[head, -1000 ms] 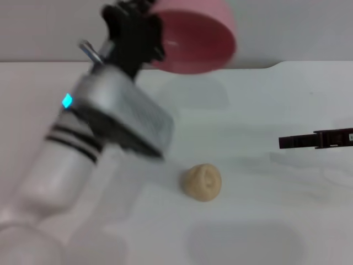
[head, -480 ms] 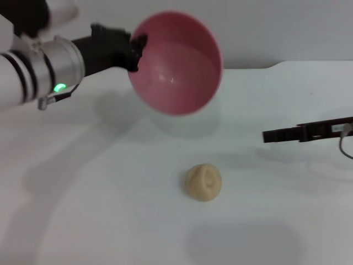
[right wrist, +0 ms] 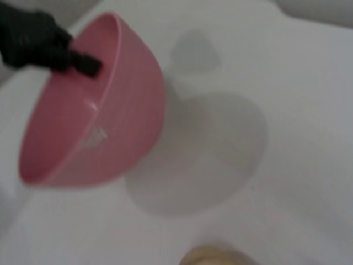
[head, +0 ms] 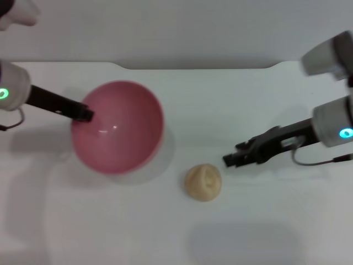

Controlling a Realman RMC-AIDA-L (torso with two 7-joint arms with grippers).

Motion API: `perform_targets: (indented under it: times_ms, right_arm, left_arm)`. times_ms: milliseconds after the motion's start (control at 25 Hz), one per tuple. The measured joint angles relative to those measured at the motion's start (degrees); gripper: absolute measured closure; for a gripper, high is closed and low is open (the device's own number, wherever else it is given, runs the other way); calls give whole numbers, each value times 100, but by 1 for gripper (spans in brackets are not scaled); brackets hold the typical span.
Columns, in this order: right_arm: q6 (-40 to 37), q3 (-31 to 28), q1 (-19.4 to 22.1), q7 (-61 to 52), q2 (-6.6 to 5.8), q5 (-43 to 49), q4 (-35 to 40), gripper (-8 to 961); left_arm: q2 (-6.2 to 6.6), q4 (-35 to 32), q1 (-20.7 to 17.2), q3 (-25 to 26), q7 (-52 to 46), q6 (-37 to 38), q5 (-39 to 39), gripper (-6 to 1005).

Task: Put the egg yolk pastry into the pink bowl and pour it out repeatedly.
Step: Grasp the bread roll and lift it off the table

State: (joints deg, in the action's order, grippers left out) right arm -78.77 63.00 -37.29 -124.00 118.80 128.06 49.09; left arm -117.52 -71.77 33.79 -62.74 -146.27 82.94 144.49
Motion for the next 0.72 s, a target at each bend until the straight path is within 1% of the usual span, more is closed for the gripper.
perform_targets:
  times_ms: [80,120,240,360,560,720]
  right_arm:
    - [215,492,-52,3,2,-3,-2,517]
    - [316,729,-83,7,4,-3,-3,518]
    - [612,1286,-155,13,14,-25,-12,522]
    - [932,1728,-187,14,18,-201,-27,526]
    - [1276,2200,-250,22,20,-364,-78,532]
    - [1536,2446,-318,219,26,-587,-310,538]
  left_arm:
    - [-2,-109,-39,33,-100,92,101,1000]
    - [-2,-365,-197,75,-284,187,209,1000]
    - [-4,-646,-418,98,-384,247,224,1000]
    - [-11,-744,-505,106,-431,296,220,1000]
    - [-12,-732,-528,57,-450,324,220,1000]
    - [-18,-702,-494,53,-446,327,220,1000]
